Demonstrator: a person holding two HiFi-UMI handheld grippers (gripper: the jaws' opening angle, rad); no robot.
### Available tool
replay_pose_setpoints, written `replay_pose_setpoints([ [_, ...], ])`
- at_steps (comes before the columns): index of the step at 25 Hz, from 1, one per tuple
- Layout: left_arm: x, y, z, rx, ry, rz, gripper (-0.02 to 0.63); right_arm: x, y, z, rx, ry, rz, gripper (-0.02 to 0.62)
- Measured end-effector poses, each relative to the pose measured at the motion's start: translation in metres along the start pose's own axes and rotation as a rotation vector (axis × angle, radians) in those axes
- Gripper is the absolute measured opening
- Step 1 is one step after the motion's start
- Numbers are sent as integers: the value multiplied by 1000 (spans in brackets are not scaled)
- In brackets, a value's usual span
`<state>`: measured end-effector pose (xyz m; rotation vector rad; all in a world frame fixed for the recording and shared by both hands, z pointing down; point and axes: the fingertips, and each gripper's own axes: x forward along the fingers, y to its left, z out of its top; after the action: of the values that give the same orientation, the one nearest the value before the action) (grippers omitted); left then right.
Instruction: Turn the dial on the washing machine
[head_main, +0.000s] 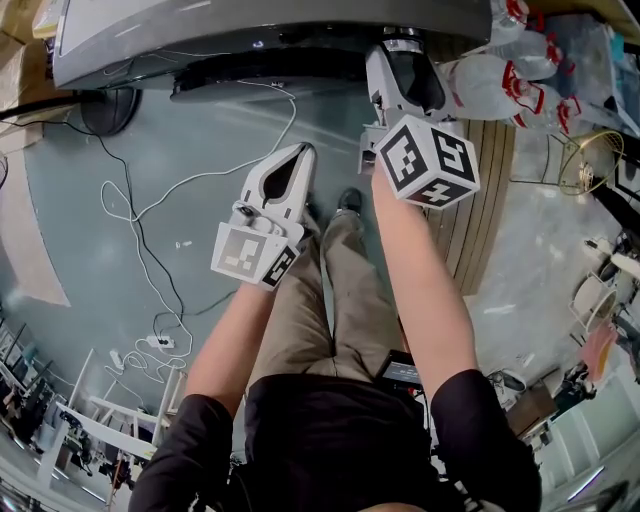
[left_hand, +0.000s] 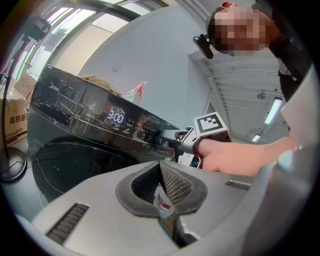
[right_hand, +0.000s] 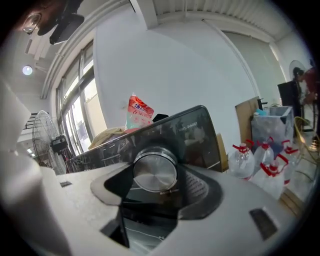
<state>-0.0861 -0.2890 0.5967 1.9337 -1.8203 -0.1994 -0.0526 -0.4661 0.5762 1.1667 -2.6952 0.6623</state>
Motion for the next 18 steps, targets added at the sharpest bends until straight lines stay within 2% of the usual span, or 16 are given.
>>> replay_pose_setpoints([
  [7, -5, 6, 2, -2, 1, 8, -6, -1, 3, 0, -39, 5, -25, 278],
  [18, -3, 4, 2, -14, 9, -8, -6, 2, 6, -1, -225, 3, -60, 278],
])
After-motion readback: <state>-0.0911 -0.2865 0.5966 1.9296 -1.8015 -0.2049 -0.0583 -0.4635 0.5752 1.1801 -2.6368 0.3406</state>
